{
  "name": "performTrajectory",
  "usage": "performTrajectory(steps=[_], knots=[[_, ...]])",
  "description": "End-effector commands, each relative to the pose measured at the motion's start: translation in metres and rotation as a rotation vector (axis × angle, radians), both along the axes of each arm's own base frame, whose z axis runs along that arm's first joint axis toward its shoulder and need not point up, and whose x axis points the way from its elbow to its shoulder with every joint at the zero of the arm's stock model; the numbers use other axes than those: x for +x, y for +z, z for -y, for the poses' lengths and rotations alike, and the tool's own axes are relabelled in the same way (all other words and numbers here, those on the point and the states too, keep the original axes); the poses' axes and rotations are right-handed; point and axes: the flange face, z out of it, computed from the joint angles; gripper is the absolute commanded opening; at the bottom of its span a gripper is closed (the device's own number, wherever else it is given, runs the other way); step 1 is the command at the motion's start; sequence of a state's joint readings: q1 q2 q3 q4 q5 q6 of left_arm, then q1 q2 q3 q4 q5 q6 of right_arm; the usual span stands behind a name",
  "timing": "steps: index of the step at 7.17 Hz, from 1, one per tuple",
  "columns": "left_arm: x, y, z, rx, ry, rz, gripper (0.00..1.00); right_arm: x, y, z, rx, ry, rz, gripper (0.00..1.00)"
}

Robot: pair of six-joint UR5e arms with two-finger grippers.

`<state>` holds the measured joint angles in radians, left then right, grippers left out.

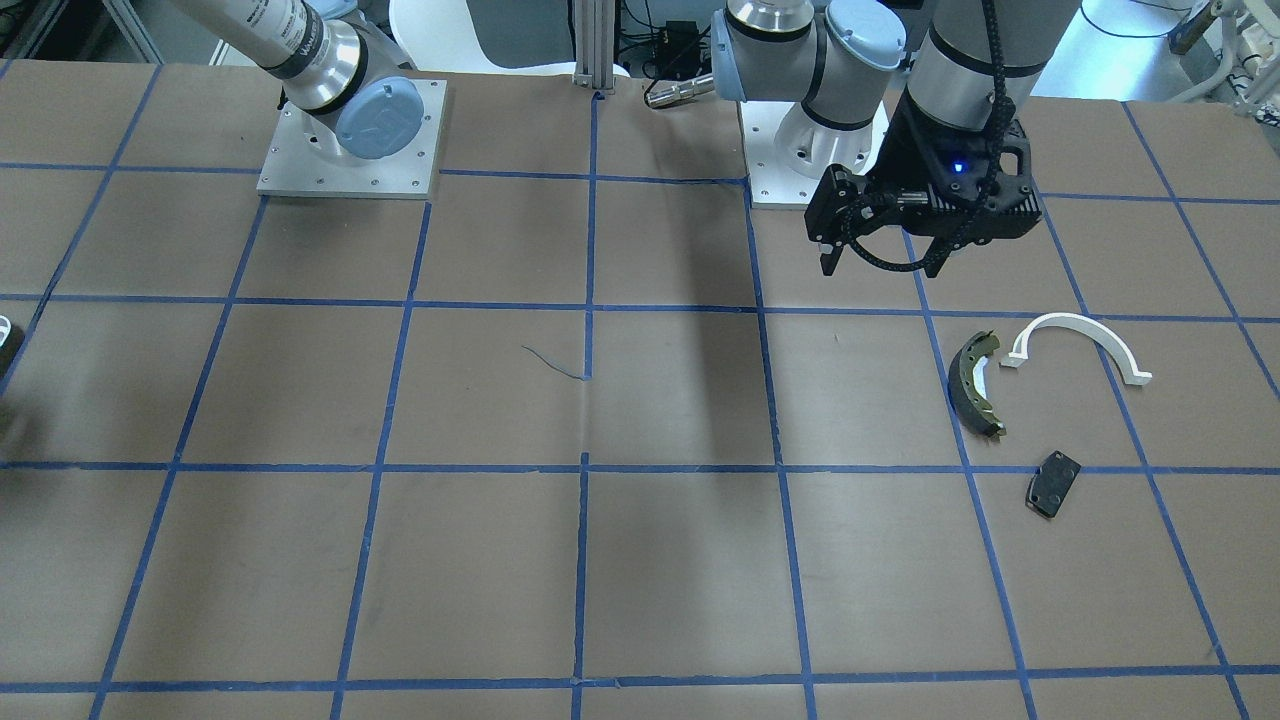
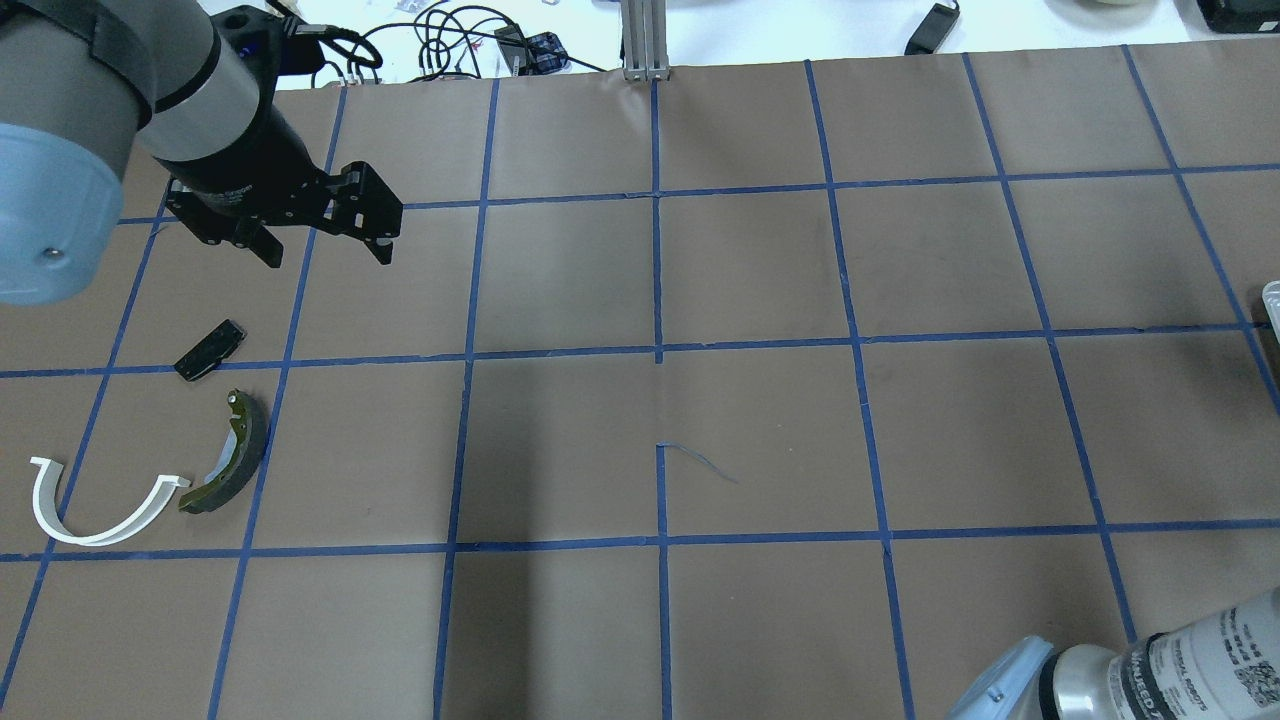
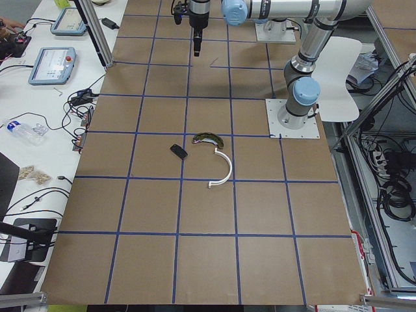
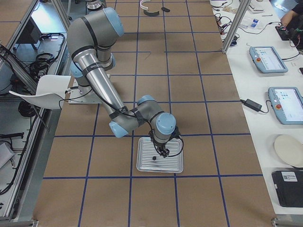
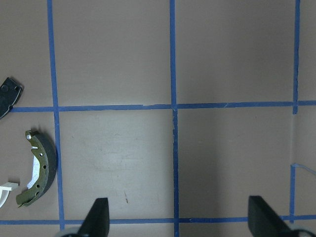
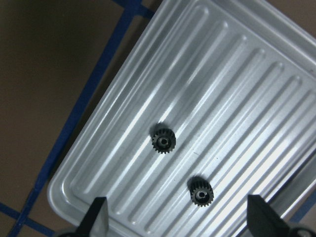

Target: Place bearing gear from tray to pile

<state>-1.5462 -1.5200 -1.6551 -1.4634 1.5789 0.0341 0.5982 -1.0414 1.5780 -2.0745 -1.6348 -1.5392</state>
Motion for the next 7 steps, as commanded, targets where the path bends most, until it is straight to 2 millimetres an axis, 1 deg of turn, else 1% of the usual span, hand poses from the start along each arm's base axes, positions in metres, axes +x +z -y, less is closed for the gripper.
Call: performTrajectory(steps=[1,2,3,4,5,6,7], knots=[[0.0,0.001,0.0,-0.001,-0.001,0.0,1.0,-0.013,-0.026,-0.001,-0.011,0.079,-0.014,1.0],[0.0,0.001,0.0,-0.001,-0.007,0.002,1.0,-0.01,-0.03,-0.002,-0.019,0.082,-0.016,1.0],[0.0,0.001,0.0,-0.001,-0.007,0.002,1.0,-0.009,-0.033,-0.002,-0.049,0.099,-0.059,0.93],[0.0,0.001,0.0,-0.003,-0.006,0.0,1.0,-0.004,-0.042,-0.006,-0.045,0.144,-0.066,0.93],[0.0,0.001,0.0,-0.004,-0.007,0.0,1.0,-0.003,-0.043,-0.008,-0.046,0.157,-0.077,0.92],[0.0,0.001,0.0,-0.004,-0.007,0.0,1.0,-0.003,-0.045,-0.008,-0.043,0.159,-0.076,0.89],[0.0,0.001,0.001,-0.006,-0.006,-0.003,1.0,-0.004,-0.045,-0.01,-0.028,0.164,-0.084,0.87]])
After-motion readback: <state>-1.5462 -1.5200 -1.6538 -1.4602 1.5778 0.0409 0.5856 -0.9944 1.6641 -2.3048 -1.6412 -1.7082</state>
